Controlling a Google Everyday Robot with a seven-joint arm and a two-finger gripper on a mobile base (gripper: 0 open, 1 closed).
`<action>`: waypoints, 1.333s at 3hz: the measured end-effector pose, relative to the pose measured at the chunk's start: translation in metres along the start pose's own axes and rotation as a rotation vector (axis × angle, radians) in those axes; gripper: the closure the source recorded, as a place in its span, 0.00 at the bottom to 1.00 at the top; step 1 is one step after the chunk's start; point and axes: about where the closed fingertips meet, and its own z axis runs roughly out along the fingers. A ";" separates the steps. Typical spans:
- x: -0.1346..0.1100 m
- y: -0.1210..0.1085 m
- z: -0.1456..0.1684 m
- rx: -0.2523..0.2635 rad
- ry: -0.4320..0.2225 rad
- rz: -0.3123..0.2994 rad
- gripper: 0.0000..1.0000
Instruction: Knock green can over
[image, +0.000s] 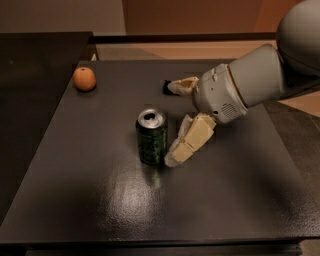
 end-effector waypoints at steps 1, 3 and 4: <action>-0.007 0.008 0.017 -0.052 -0.046 -0.012 0.00; -0.009 0.013 0.038 -0.076 -0.068 -0.015 0.18; -0.007 0.012 0.043 -0.072 -0.061 -0.021 0.41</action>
Offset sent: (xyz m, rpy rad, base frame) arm -0.0092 0.0383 -0.0165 0.1110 0.0465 0.0849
